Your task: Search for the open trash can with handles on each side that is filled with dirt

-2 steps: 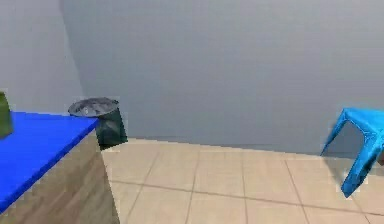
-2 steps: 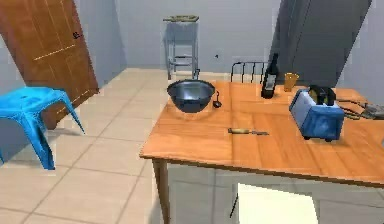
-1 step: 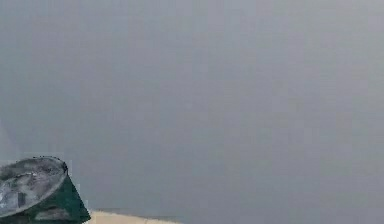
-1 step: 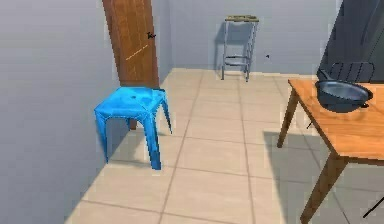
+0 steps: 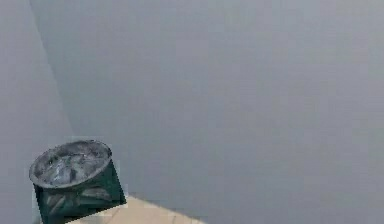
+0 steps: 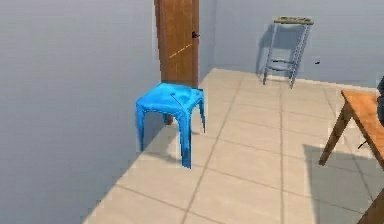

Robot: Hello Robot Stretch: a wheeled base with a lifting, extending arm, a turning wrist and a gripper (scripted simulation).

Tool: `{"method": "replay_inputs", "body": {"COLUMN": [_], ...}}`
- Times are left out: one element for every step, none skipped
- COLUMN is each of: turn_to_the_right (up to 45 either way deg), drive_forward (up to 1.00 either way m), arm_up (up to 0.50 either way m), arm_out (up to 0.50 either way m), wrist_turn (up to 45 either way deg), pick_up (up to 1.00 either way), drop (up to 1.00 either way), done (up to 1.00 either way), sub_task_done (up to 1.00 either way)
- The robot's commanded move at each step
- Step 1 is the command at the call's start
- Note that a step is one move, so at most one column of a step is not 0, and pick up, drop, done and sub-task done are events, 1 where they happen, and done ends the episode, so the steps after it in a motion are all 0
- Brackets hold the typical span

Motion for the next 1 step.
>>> {"method": "replay_inputs", "body": {"turn_to_the_right": [0.0], "drive_forward": [0.05], "arm_up": [0.00], "arm_out": [0.00], "wrist_turn": [0.0], "pick_up": [0.00], "drop": [0.00], "done": [0.00], "sub_task_done": [0.00]}}
